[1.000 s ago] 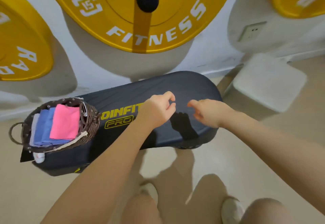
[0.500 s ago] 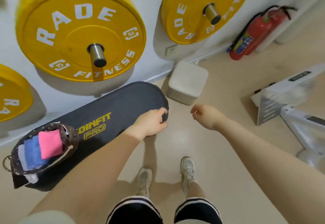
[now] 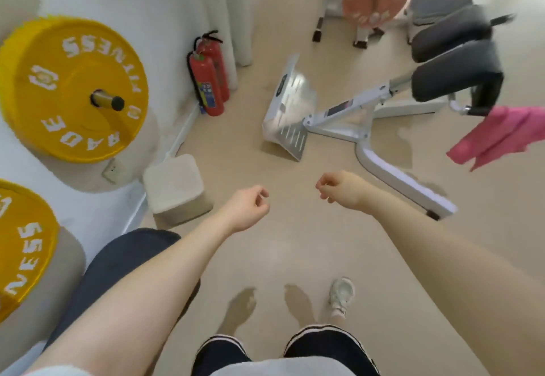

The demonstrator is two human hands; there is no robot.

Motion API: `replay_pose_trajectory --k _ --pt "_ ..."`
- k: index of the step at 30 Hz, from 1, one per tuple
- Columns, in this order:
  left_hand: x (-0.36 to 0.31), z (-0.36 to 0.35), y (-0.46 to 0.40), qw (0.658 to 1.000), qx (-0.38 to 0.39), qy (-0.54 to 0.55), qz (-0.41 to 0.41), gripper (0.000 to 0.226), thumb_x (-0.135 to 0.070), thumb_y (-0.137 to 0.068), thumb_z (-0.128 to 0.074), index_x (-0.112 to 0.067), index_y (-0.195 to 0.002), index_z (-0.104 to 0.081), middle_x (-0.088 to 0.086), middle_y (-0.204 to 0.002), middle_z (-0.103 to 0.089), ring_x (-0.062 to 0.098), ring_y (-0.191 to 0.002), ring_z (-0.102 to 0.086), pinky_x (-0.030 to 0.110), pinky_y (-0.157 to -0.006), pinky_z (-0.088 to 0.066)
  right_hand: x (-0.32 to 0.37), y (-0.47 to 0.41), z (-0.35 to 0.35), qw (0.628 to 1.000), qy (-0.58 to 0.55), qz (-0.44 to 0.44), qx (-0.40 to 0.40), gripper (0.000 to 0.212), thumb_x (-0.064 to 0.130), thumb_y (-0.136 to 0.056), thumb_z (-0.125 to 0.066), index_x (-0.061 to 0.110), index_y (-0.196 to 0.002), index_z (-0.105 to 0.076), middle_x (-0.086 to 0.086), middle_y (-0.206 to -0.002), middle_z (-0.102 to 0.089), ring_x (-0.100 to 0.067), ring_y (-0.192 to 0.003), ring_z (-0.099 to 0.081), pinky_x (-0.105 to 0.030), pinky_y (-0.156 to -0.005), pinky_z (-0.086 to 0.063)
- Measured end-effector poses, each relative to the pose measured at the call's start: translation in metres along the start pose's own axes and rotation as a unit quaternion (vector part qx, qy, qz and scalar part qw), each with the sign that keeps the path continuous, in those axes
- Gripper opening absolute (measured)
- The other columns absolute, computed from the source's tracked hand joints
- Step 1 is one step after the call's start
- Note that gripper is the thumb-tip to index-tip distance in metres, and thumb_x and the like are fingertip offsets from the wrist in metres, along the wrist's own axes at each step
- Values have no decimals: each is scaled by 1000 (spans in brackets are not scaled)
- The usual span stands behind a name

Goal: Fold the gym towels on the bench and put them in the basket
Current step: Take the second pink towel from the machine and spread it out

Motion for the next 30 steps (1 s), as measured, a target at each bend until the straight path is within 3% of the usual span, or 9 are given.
replay_pose_trajectory --k 3,6,11,14,19,23,26,28,30 --pt "-82 -34 -45 998 34 -33 -41 30 -18 -93 -48 -8 -121 -53 8 -108 -62 18 -90 -52 20 -72 -34 -74 11 52 999 -22 -29 -27 25 15 -94 -42 7 -110 -60 -11 -110 -66 -22 -93 -58 -32 -86 -46" --pt "-171 -67 -85 995 56 -47 -74 32 -19 -93 -49 -10 -124 -50 2 -96 -56 16 -86 -50 20 -72 -34 -154 29 107 998 -9 -56 -35 26 14 -93 -41 9 -111 -59 -7 -110 -64 -21 -92 -56 -29 -80 -44" --pt "-308 -123 -143 982 98 -77 -143 34 -23 -93 -48 -14 -125 -49 -3 -96 -55 16 -88 -52 23 -76 -37 -279 52 200 988 -34 -121 -93 17 16 -91 -41 15 -94 -58 -7 -96 -62 -23 -81 -56 -34 -79 -49" --pt "-371 -151 -170 973 123 -87 -173 33 -23 -93 -47 -16 -125 -48 -2 -99 -56 17 -90 -53 24 -75 -38 -333 64 242 975 -78 -151 -142 14 13 -90 -43 14 -87 -57 -11 -96 -64 -30 -86 -59 -37 -81 -48" --pt "-448 -183 -234 960 137 -123 -210 34 -20 -93 -47 -13 -126 -49 1 -104 -57 19 -94 -53 23 -79 -39 -408 61 290 972 -71 -181 -134 26 10 -94 -39 6 -111 -58 -10 -112 -59 -24 -89 -54 -27 -76 -41" --pt "-503 -199 -306 961 137 -111 -212 36 -20 -93 -47 -13 -128 -46 4 -110 -57 20 -99 -54 25 -80 -40 -460 33 347 965 -79 -199 -154 30 7 -94 -40 6 -111 -64 -8 -121 -62 -24 -111 -54 -24 -82 -37" --pt "-552 -213 -374 961 131 -104 -222 42 -17 -91 -48 -13 -133 -42 9 -121 -54 24 -112 -52 31 -91 -42 -491 -12 402 964 -70 -188 -172 29 8 -93 -42 7 -109 -66 -8 -118 -64 -24 -110 -55 -26 -84 -39" --pt "-583 -220 -423 958 114 -116 -236 50 -18 -90 -50 -12 -138 -38 10 -135 -47 25 -124 -45 31 -101 -36 -511 -50 440 964 -61 -178 -188 29 8 -93 -42 8 -110 -66 -10 -117 -64 -26 -108 -55 -25 -80 -39" --pt "-613 -225 -471 955 100 -143 -241 57 -21 -91 -50 -14 -143 -30 10 -146 -36 26 -133 -35 32 -106 -30 -534 -88 474 962 -51 -182 -196 32 7 -92 -41 8 -117 -61 -14 -122 -59 -28 -113 -52 -28 -86 -39"
Point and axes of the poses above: each hand's wrist, its own y-axis away from the middle knuckle, its own z-axis out of the back of the hand, x = y × z, the point moved 8 cm from there along -y, towards the middle knuckle
